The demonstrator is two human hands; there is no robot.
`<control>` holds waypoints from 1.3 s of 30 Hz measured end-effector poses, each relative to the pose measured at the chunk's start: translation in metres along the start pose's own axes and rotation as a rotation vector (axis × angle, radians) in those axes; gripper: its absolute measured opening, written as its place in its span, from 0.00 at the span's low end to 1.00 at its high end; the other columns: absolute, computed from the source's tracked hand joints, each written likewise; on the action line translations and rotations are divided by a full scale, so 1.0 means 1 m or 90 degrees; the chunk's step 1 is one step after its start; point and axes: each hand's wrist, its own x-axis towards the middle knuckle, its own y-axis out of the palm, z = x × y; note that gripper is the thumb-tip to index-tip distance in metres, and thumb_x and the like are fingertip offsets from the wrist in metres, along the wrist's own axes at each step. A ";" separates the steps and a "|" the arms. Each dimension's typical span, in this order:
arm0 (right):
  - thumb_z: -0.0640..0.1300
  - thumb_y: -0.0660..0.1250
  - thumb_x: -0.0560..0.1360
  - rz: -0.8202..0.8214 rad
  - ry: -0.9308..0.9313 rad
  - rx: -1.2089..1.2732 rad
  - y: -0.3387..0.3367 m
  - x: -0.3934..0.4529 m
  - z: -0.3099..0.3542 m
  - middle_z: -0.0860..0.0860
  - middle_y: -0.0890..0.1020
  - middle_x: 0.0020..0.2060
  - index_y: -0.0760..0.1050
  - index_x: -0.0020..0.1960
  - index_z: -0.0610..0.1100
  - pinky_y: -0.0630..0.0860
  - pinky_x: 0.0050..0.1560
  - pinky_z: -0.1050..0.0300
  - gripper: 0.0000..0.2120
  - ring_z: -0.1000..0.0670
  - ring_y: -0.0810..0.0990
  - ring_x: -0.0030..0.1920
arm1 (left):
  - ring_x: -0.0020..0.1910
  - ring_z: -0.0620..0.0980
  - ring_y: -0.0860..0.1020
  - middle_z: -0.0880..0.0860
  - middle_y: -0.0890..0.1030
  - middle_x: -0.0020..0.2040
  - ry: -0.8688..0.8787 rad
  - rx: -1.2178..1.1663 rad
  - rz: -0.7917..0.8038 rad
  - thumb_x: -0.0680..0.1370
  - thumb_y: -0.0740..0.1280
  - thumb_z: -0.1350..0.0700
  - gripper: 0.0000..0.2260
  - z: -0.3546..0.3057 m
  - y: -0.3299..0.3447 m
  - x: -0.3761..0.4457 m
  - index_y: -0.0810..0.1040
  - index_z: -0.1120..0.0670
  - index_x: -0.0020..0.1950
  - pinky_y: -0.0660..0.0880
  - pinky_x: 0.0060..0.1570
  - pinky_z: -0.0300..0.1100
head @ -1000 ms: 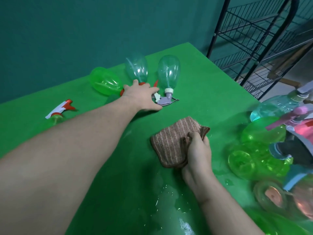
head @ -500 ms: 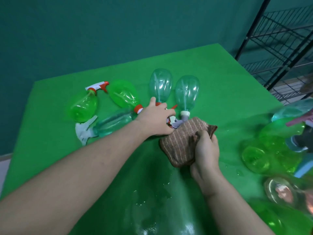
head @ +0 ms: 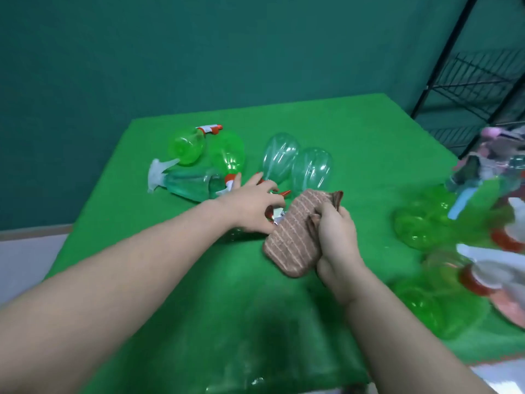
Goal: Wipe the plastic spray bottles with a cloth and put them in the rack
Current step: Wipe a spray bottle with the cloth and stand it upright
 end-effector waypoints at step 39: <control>0.44 0.70 0.79 0.239 0.042 -0.091 -0.044 -0.124 -0.019 0.42 0.87 0.46 0.80 0.55 0.39 0.84 0.45 0.48 0.10 0.46 0.85 0.38 | 0.38 0.42 0.76 0.43 0.80 0.45 -0.260 -0.484 -0.344 0.77 0.71 0.39 0.15 -0.144 0.063 -0.183 0.71 0.46 0.53 0.71 0.37 0.44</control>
